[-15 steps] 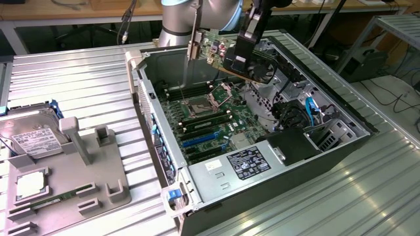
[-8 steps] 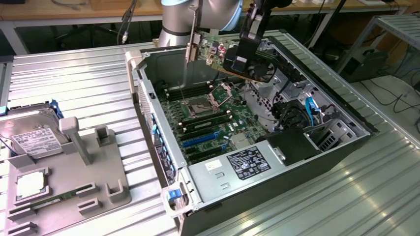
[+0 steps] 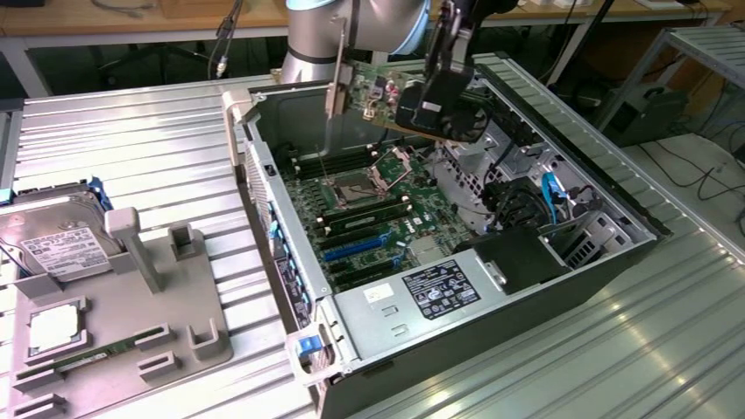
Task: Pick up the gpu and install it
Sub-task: 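Insert the gpu into the slot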
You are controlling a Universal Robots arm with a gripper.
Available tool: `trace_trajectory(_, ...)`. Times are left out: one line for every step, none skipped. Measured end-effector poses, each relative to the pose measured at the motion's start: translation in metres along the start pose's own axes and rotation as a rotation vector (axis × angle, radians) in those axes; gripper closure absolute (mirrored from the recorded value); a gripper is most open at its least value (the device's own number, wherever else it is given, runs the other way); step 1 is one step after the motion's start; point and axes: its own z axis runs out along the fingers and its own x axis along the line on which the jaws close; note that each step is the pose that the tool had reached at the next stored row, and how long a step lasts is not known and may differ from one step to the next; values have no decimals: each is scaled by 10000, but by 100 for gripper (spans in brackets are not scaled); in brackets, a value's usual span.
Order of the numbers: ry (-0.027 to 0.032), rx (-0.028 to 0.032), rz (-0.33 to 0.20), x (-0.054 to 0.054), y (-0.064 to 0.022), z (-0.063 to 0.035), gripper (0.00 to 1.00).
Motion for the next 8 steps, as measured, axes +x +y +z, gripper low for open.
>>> trace_trajectory(6, -4, -157, 0, 0, 0, 72)
trace_trajectory(11, -8, -304, 0, 0, 0, 72)
trace_trajectory(17, -12, -448, 0, 0, 0, 72)
trace_trajectory(23, -15, -592, 0, 0, 0, 72)
trace_trajectory(29, -19, -739, 0, 0, 0, 72)
trace_trajectory(35, -23, -886, 0, 0, 0, 72)
trace_trajectory(39, -26, -1014, 0, 0, 0, 72)
trace_trajectory(43, -30, -1143, 0, 0, 0, 72)
